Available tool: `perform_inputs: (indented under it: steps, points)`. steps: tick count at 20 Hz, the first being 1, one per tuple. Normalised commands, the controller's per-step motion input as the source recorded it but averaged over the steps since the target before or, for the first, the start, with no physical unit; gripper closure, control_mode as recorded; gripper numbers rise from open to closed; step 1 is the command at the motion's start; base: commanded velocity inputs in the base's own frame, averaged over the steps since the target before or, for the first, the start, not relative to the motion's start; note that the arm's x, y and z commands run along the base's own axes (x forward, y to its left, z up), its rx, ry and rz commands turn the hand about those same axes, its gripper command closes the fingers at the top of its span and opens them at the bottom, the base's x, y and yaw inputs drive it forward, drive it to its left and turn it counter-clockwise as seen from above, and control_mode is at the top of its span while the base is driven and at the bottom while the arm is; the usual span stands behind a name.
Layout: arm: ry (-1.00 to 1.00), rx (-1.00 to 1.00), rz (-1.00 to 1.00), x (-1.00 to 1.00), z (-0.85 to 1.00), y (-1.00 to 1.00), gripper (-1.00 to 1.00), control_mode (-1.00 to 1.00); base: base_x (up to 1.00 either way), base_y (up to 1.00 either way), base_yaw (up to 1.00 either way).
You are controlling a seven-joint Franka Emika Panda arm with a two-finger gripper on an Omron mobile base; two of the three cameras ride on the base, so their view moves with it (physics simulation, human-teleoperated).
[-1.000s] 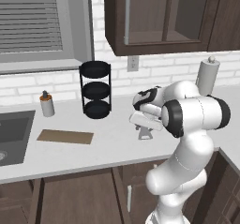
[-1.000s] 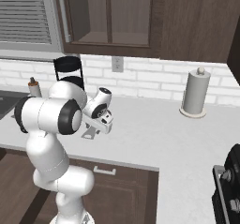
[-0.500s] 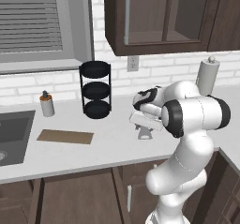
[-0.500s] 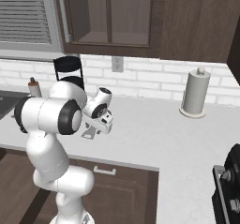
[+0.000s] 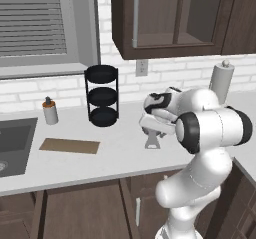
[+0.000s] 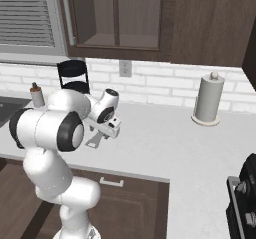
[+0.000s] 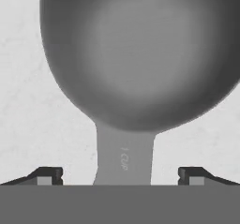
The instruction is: Pick the measuring cup from the drawer and place it on the counter.
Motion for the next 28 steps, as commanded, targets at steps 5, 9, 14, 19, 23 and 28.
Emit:
perform_inputs:
  steps: [5, 9, 14, 19, 23, 28]
  points:
    - [-0.12, -0.05, 0.00, -0.45, 0.99, 0.04, -1.00, -1.00, 0.00, 0.00, 0.00]
    - [-0.22, -0.10, 0.01, -0.97, 0.69, -0.02, -1.00, -1.00, 0.00, 0.00, 0.00]
    - [-0.19, -0.10, 0.08, -0.99, 0.55, -0.11, -1.00, -1.00, 0.00, 0.00, 0.00]
    - [-0.06, -0.04, 0.05, -0.82, 0.70, -0.02, -1.00, -1.00, 0.00, 0.00, 0.00]
    - [-0.01, -0.02, 0.00, -0.55, 0.83, 0.02, -1.00, -1.00, 0.00, 0.00, 0.00]
    - [0.00, 0.00, 0.02, -0.39, 0.83, 0.00, -1.00, -1.00, 0.00, 0.00, 0.00]
